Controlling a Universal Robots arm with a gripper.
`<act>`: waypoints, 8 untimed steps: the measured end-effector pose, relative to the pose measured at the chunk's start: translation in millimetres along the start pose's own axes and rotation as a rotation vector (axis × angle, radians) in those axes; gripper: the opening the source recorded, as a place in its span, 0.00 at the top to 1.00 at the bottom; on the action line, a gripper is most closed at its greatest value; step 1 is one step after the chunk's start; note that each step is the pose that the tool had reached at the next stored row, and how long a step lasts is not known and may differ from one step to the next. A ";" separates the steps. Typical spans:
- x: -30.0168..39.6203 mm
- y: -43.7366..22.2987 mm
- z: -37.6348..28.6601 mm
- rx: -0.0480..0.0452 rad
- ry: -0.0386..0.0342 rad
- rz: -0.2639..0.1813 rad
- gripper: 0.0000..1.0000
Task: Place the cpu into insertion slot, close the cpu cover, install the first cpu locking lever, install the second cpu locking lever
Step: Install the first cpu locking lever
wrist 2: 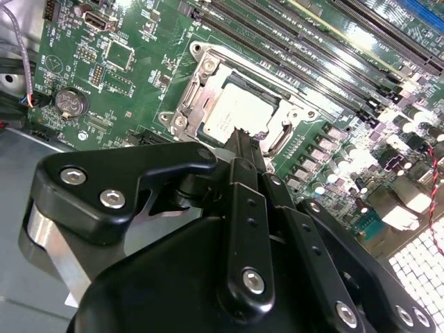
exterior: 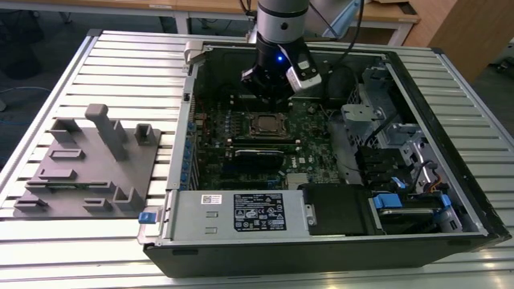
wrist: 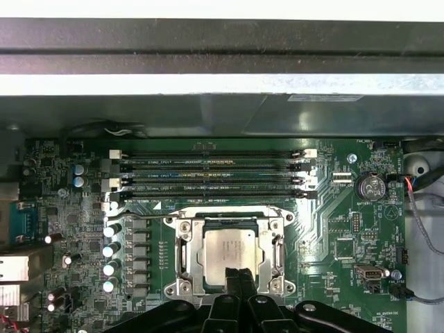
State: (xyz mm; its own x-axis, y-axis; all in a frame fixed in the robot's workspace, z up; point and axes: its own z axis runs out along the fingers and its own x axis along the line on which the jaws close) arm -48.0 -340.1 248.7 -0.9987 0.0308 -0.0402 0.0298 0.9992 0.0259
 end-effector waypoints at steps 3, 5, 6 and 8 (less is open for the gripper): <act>0.0 0.0 -0.2 0.0002 0.0001 0.000 0.90; 0.0 0.0 -0.3 0.0003 0.0002 0.000 0.90; -0.1 0.0 -0.3 0.0004 0.0019 0.000 0.90; 0.0 0.0 -0.3 0.0008 0.0101 0.000 0.90</act>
State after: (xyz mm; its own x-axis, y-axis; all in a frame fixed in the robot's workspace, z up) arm -48.0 -340.1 249.0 -0.9991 0.0307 -0.0301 0.0300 0.9992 0.0251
